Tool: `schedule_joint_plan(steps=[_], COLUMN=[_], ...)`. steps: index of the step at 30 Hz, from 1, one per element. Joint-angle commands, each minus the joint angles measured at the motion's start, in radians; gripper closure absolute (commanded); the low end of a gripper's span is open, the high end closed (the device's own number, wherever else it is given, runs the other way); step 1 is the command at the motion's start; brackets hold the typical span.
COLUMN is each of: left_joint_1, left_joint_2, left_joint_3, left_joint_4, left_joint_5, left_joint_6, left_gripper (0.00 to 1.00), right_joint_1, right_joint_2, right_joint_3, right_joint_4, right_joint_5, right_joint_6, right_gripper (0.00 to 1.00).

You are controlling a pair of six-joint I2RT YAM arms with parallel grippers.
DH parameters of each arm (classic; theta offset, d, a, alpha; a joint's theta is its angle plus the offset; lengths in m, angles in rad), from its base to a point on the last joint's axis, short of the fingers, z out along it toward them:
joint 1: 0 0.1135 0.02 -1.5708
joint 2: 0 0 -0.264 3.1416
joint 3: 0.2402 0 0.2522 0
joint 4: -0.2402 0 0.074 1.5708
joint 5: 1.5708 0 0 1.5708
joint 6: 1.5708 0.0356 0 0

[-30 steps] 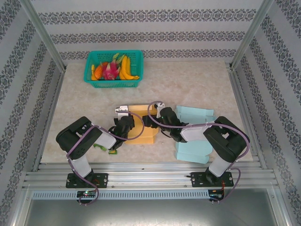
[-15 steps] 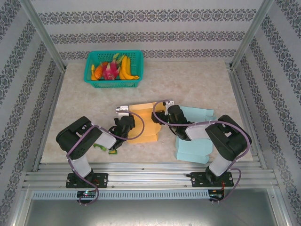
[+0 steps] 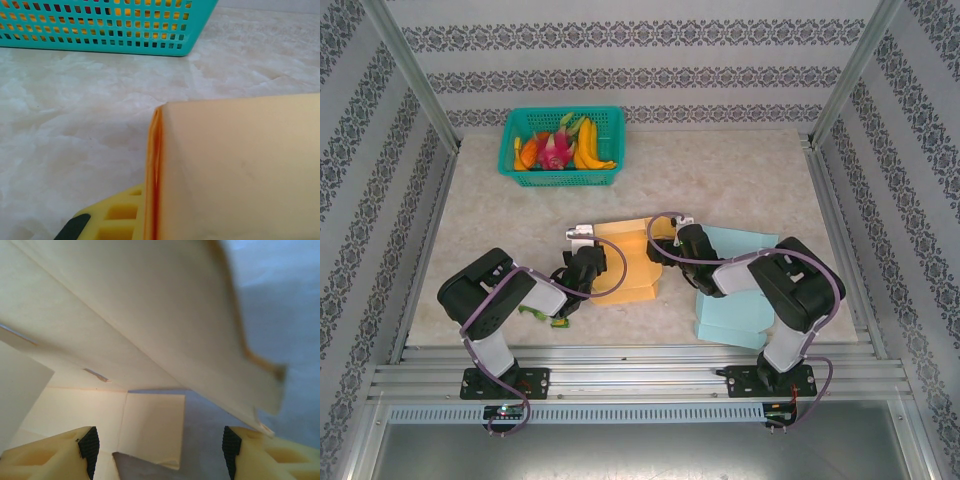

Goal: Fold the paper box

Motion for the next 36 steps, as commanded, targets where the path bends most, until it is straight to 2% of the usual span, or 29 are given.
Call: schedule_joint_plan(steps=[1,6,13,23,30,36], left_joint_1=[-0.004,-0.004,-0.004,-0.004,-0.004,-0.004], left_joint_2=[-0.020,-0.011,0.003,0.013,0.003,0.000], left_joint_3=[0.013,0.016,0.018,0.017,0.009,0.006], left_joint_4=[0.003,0.002,-0.006,0.006,0.006,0.008], left_joint_5=[0.030,0.031,0.020,0.029,0.026,0.023], left_joint_6=[-0.012,-0.017,-0.026,-0.044,-0.044,-0.048], left_gripper=[1.00,1.00,1.00,1.00,1.00,1.00], right_joint_1=[-0.008,0.016,0.082,0.136,0.156,0.165], right_joint_2=[0.037,0.051,0.002,0.100,0.157,0.178], right_joint_3=[0.040,0.060,0.067,0.109,0.125,0.167], right_joint_4=[0.064,0.126,0.093,0.093,0.085,-0.093], right_joint_5=[-0.090,-0.169,-0.107,-0.095,-0.037,0.082], right_joint_6=[0.013,0.029,-0.045,-0.028,-0.001,0.053], right_gripper=[0.32,0.33,0.33,0.33,0.34,0.34])
